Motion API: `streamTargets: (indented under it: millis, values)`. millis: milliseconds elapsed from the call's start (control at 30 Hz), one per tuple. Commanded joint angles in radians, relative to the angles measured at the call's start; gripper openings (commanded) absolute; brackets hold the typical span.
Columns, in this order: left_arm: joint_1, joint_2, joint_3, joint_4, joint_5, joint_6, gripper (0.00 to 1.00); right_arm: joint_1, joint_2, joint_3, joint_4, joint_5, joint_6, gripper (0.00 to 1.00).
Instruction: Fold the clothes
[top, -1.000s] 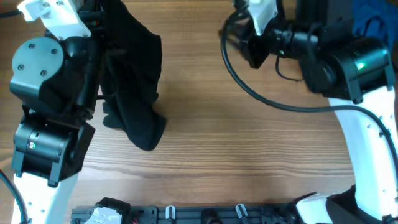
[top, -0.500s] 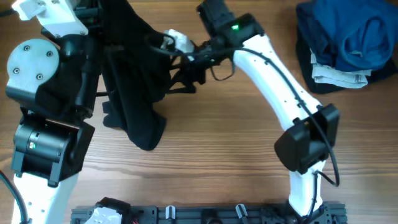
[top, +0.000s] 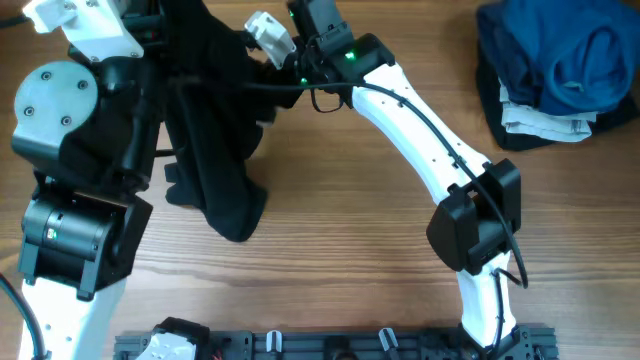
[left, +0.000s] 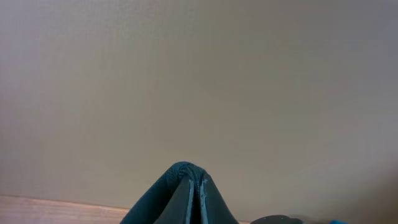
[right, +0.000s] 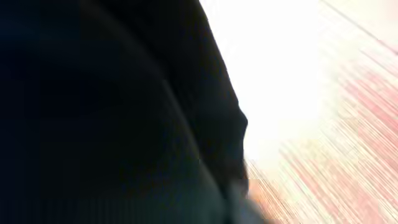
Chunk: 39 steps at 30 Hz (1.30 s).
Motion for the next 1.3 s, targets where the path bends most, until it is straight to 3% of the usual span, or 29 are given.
streamTargets:
  millis: [0,267,500,700,833,967,1067,1167,1267]
  values:
    - [0.005,-0.012,0.027,0.015,-0.036,0.024,0.04,-0.034,0.011,0.003,-0.008,0.028,0.051,0.04]
    - [0.004,-0.012,0.027,0.048,-0.057,0.023,0.04,-0.225,-0.276,0.003,-0.135,-0.080,-0.023,0.04]
    - [-0.022,-0.099,0.027,0.166,0.131,0.023,0.04,-0.290,-0.653,0.005,-0.240,0.039,-0.087,0.04]
    - [-0.173,-0.280,0.027,0.033,0.130,0.023,0.04,-0.290,-0.907,0.012,-0.350,0.165,-0.060,0.04]
    - [-0.174,-0.247,0.027,-0.052,0.041,0.024,0.04,-0.290,-0.873,0.011,-0.365,0.166,-0.061,0.04]
    - [-0.172,-0.104,0.027,-0.022,-0.099,0.024,0.04,-0.290,-0.721,0.011,-0.308,0.190,-0.070,0.04]
    - [-0.117,0.063,0.027,0.135,-0.143,0.023,0.04,-0.290,-0.562,0.011,-0.154,0.239,-0.098,0.04]
    - [-0.051,0.259,0.027,0.460,-0.143,0.023,0.04,-0.309,-0.463,0.011,0.068,0.252,-0.100,0.05]
    - [-0.034,0.335,0.027,0.762,-0.102,0.081,0.04,-0.357,-0.461,0.012,0.269,0.246,-0.085,0.04]
